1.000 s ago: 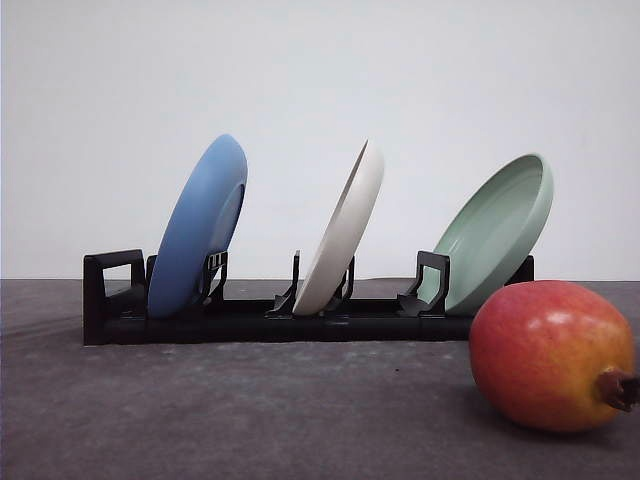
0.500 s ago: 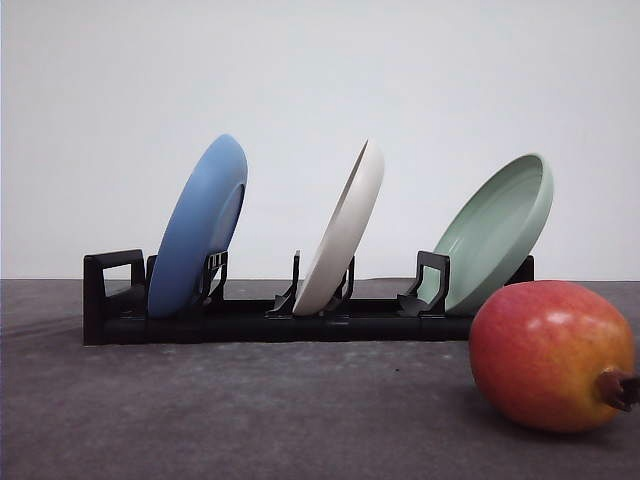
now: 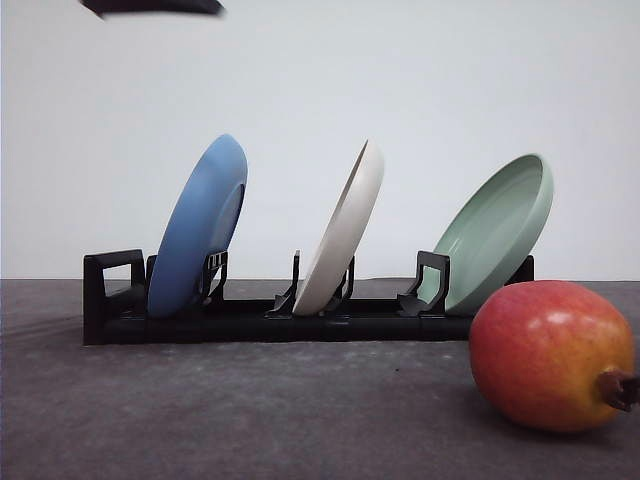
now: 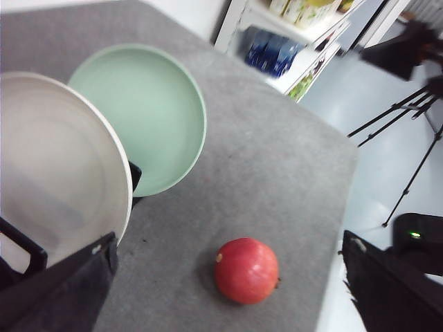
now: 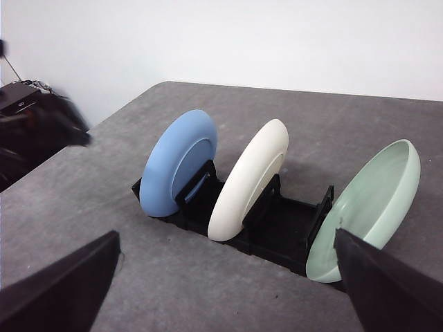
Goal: Place pomegranate in white plate
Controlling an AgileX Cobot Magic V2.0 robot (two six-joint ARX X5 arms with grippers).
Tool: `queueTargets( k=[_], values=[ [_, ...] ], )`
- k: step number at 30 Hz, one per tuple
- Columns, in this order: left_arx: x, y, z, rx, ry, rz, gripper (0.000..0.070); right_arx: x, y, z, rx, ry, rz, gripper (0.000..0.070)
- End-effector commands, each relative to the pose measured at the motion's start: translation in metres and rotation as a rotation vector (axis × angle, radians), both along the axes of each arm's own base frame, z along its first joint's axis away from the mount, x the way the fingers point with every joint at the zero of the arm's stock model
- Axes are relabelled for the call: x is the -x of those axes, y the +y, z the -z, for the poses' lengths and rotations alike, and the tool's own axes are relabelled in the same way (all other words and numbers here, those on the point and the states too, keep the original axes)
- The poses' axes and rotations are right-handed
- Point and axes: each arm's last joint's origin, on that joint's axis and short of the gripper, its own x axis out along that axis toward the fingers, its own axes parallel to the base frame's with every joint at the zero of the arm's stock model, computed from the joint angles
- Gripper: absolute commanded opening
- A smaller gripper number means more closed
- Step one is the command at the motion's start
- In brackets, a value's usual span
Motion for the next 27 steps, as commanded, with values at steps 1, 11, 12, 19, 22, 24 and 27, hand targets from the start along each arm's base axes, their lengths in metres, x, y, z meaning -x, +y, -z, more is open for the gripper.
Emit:
queueTargets(
  k=[1, 11, 12, 19, 22, 24, 27],
  values=[
    [-0.009, -0.015, -0.002, -0.007, 0.023, -0.023, 0.0635, 0.001, 0.000, -0.006, 0.002, -0.025, -0.003, 0.0631],
    [-0.064, -0.101, 0.014, -0.207, 0.050, -0.117, 0.0634, -0.001, 0.000, -0.005, -0.002, -0.015, -0.001, 0.0632],
    [-0.070, -0.106, 0.017, -0.222, 0.054, -0.128, 0.0634, -0.001, 0.000, -0.005, -0.002, -0.014, -0.001, 0.0631],
    [-0.102, -0.134, 0.047, -0.295, 0.083, -0.169, 0.0633, -0.001, 0.000, -0.005, -0.009, -0.006, 0.001, 0.0631],
    [-0.109, -0.139, 0.059, -0.306, 0.090, -0.170, 0.0633, -0.001, 0.000, -0.005, -0.009, -0.002, 0.001, 0.0631],
    [-0.112, -0.141, 0.066, -0.314, 0.099, -0.169, 0.0632, -0.001, 0.000, -0.004, -0.009, 0.003, 0.001, 0.0631],
    [-0.115, -0.144, 0.074, -0.320, 0.106, -0.167, 0.0624, 0.000, 0.000, -0.003, -0.008, 0.016, 0.001, 0.0631]
  ],
)
